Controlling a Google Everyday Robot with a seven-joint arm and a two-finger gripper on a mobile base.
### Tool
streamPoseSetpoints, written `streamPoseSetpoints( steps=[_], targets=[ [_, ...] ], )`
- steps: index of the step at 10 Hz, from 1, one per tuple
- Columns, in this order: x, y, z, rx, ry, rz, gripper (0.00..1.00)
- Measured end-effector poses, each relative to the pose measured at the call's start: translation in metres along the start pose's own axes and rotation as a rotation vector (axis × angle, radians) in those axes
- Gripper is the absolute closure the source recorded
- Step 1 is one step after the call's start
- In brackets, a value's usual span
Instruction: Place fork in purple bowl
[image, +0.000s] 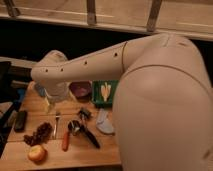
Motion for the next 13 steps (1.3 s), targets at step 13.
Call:
streamPoseSetpoints(
  steps=[13],
  targets=[
    [-0.063, 0.076, 0.131, -0.104, 0.108, -0.112, 0.20]
  ],
)
